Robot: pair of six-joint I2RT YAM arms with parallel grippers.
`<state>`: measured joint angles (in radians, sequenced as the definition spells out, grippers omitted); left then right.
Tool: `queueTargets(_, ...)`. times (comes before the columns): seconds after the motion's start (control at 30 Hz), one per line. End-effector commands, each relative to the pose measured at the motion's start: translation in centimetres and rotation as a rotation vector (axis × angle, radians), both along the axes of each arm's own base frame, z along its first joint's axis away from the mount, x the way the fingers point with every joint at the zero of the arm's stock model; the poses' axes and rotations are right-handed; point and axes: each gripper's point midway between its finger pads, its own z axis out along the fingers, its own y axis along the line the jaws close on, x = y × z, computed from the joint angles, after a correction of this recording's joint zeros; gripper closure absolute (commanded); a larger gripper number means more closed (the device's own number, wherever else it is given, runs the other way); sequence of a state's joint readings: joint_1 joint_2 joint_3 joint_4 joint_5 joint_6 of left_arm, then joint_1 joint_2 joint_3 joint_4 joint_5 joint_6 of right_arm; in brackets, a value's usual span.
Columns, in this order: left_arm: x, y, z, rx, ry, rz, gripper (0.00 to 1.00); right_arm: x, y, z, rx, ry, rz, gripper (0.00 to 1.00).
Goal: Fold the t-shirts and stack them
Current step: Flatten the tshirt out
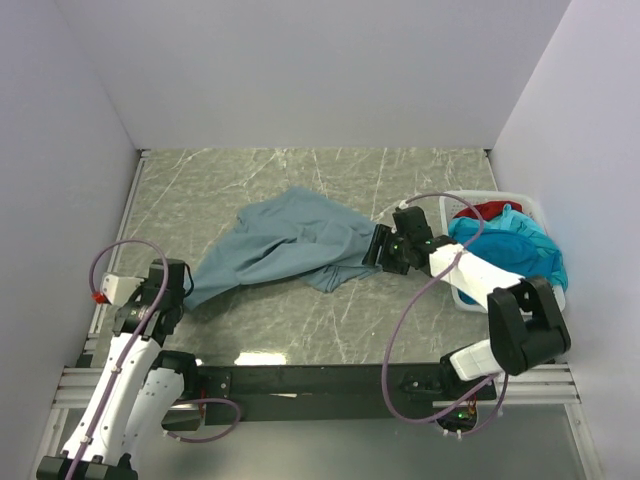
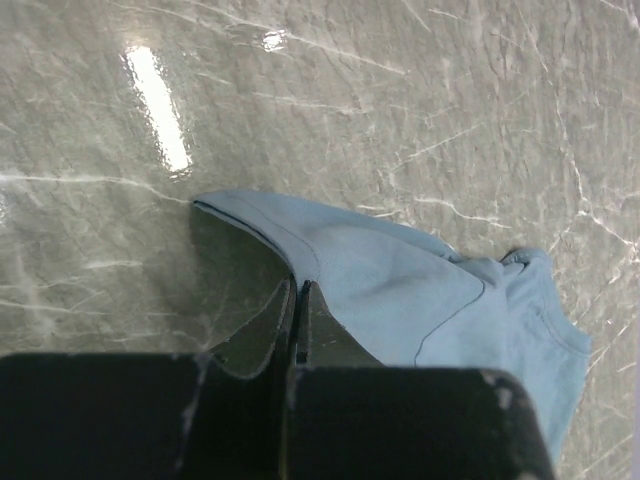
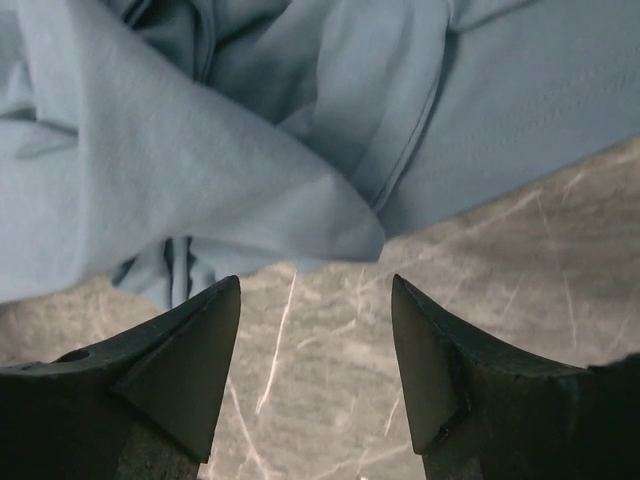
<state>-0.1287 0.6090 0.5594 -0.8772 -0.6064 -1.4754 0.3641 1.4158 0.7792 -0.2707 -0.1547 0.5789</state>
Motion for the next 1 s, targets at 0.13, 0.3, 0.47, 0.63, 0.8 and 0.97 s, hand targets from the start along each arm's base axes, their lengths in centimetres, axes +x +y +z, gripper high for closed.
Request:
queueTargets(0.13,1.3,0.7,2.4,0.053,-0.072,0.008,0.99,3.8,1.4,1.4,0.008,-0.100,0.034,0.38)
queueTargets(0.3,2.1,0.6,3.0,0.058,-0.086,-0.004,0.99,3.9,1.9,0.5,0.016,-0.067,0.049,0.51)
queueTargets(0.47,2.3,0.5,2.8,0.058,-0.076,-0.010,0.99,3.8,1.9,0.7,0.019,-0.075,0.060,0.64)
queueTargets(0.63,2.6,0.4,3.0,0.058,-0.086,-0.018,0.99,3.7,1.4,-0.1,-0.031,-0.051,0.075,0.66)
queueTargets(0.8,2.3,0.7,3.2,0.076,-0.076,-0.009,0.99,3.6,-1.2,-1.2,-0.188,-0.043,0.060,0.57)
queueTargets(0.97,2.4,0.8,3.1,0.079,-0.074,-0.008,0.99,3.4,-0.2,-1.6,-0.160,-0.042,0.130,0.53)
